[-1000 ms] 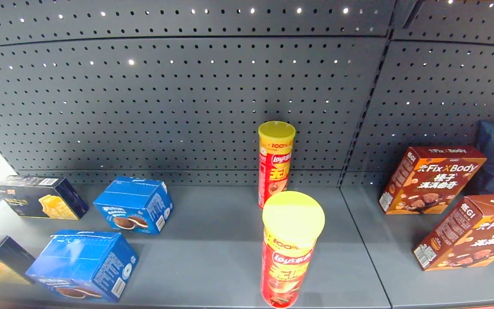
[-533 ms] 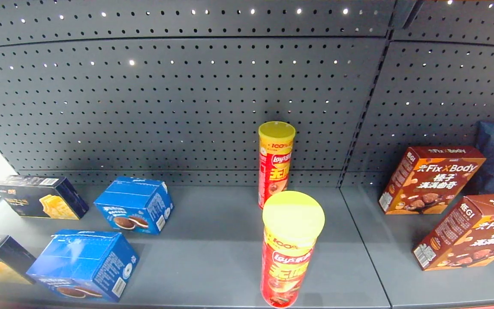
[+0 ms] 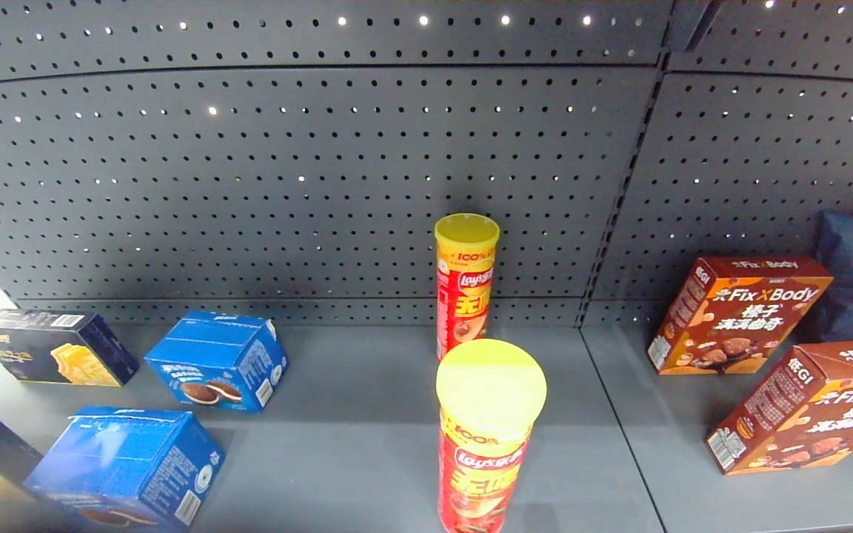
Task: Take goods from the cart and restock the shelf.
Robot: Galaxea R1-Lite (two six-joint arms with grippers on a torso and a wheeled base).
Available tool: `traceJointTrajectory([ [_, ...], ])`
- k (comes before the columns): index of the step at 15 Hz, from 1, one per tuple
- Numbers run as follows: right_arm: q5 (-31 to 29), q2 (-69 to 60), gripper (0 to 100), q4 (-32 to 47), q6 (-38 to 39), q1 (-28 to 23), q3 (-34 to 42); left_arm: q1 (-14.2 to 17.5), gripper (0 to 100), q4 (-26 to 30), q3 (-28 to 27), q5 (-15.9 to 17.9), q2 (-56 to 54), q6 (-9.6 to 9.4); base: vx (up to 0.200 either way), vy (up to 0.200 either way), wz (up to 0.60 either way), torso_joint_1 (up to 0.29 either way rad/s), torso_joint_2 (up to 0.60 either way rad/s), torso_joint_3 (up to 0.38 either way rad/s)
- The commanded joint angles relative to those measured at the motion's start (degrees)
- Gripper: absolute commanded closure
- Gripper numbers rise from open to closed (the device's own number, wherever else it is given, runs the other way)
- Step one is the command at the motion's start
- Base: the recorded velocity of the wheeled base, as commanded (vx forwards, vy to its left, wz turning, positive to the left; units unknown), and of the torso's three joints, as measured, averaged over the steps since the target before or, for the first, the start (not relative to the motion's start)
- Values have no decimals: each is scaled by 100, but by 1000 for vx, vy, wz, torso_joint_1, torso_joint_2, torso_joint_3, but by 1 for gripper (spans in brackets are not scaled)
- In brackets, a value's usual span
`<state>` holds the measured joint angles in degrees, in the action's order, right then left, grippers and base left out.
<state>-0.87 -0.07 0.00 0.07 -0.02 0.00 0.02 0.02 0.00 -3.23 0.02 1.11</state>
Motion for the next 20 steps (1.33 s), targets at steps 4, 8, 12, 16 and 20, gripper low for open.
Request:
traceJointTrajectory([
  [4,-1,7,0,9,1,2,0,6,0,-2,0,-2,-2,-5,0,0,0,0,0,0],
  [8,-1,7,0,9,1,2,0,-2,0,-2,0,-2,-2,-5,0,0,0,0,0,0],
  [12,-1,7,0,9,10,2,0,6,0,-2,0,-2,-2,-5,0,0,0,0,0,0],
  [16,-1,7,0,9,10,2,0,6,0,-2,0,-2,-2,3,-50,0,0,1,1,-1],
  [20,-1,7,0,9,10,2,0,6,0,-2,0,-2,-2,3,0,0,0,0,0,0],
])
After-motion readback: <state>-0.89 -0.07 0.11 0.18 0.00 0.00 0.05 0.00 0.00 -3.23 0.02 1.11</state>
